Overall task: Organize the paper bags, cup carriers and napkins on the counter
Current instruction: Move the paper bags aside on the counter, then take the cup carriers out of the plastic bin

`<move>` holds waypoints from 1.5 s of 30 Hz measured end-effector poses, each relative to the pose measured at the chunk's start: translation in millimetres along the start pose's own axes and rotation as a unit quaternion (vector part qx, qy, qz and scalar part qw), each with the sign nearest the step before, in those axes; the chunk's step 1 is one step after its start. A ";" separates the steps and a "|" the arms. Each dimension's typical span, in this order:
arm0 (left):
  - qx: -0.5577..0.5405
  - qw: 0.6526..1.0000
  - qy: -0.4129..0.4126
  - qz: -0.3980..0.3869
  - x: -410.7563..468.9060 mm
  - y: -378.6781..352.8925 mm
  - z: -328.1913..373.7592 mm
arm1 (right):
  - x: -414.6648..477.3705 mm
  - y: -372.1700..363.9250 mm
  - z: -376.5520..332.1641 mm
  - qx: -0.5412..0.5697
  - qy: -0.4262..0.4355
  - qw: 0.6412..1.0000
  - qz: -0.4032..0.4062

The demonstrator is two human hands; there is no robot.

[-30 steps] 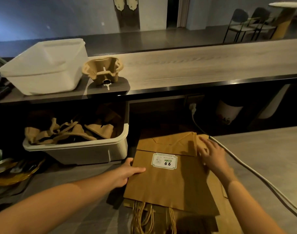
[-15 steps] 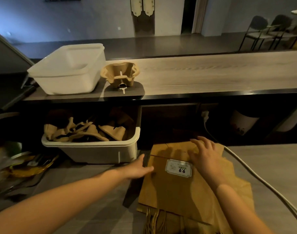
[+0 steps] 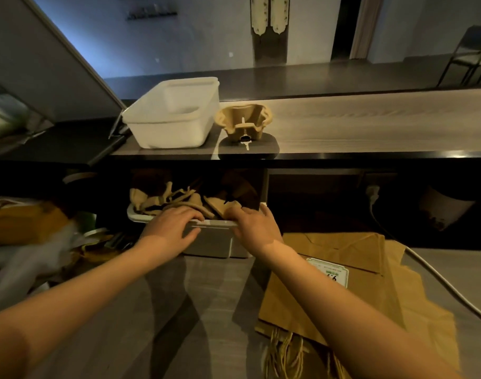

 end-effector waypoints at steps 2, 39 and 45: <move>0.031 0.999 0.008 -0.024 -3.6 -8.9 -5.9 | -1.8 -3.9 1.5 0.017 -0.010 1.000 0.014; -0.024 0.987 0.103 0.117 -17.8 29.9 -22.2 | -9.0 25.8 19.1 0.044 -0.150 0.987 0.037; -0.087 0.979 0.158 0.098 -14.8 20.2 -24.4 | -21.5 40.1 15.5 0.080 -0.139 0.981 0.112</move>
Point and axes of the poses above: each hand's wrist, its own x-axis towards the middle knuckle, its own y-axis out of the back of the hand, z = x × y, the point moved 5 cm from there along x, towards the middle knuckle, and after that the axes turned 11 degrees about z, right-handed, at the moved point
